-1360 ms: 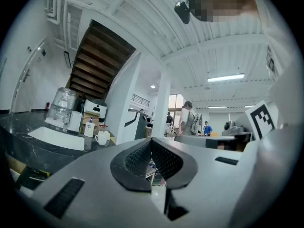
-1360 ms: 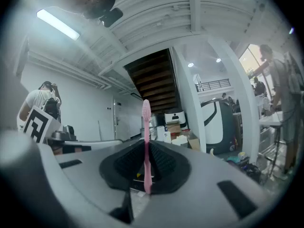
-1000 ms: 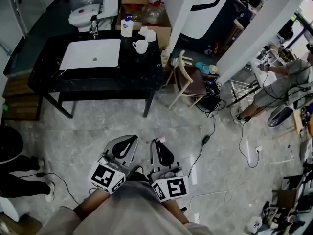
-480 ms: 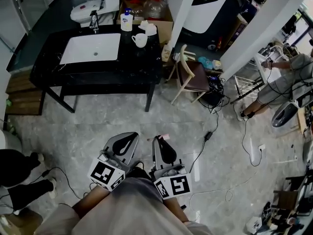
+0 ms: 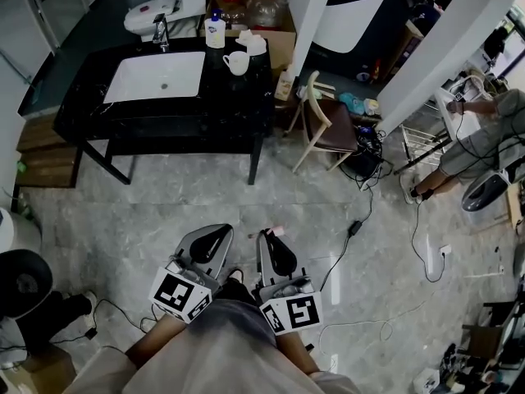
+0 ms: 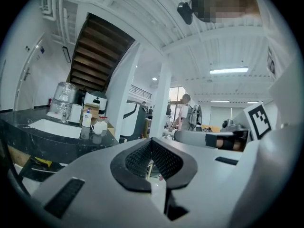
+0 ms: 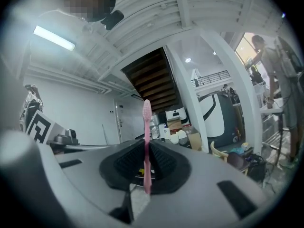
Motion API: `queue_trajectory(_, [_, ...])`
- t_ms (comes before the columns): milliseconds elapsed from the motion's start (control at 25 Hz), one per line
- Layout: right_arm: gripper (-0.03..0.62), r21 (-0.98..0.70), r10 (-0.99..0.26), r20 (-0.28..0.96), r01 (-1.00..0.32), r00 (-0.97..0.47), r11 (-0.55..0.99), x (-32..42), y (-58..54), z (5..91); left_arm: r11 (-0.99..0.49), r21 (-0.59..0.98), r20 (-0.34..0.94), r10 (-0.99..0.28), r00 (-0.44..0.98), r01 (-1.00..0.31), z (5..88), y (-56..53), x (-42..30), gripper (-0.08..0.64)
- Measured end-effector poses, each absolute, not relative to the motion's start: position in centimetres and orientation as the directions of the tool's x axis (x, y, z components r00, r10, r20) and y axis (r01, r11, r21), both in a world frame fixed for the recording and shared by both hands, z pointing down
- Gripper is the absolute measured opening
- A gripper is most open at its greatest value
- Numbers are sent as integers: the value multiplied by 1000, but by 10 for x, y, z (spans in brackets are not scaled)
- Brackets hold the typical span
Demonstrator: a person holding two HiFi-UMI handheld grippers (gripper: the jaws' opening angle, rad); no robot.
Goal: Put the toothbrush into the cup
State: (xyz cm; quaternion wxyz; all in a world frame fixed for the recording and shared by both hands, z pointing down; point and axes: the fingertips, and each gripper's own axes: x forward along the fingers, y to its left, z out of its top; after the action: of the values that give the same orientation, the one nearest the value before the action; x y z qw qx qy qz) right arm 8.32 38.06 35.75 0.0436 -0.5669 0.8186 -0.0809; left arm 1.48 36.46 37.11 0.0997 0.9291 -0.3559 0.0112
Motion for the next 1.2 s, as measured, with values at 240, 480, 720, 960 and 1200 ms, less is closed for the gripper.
queue_trajectory(240, [37, -173, -929, 18, -916, -371, 362, 80, 369, 356, -719, 181, 79, -670, 738, -671, 368, 352, 12, 11])
queue_trajectory(480, [38, -164, -930, 27, -920, -366, 357, 78, 353, 356, -727, 190, 59, -663, 747, -660, 367, 331, 13, 11])
queue_trajectory(720, [38, -159, -926, 30, -917, -375, 366, 70, 324, 355, -716, 203, 52, -673, 738, -667, 366, 299, 4, 11])
queue_trajectory(960, [38, -161, -925, 18, -914, -380, 372, 59, 286, 350, -713, 226, 37, -675, 737, -664, 363, 259, -7, 11])
queue_trajectory(1200, [38, -153, -923, 27, -914, -384, 376, 44, 240, 348, -717, 227, 19, -674, 739, -659, 356, 215, -19, 11])
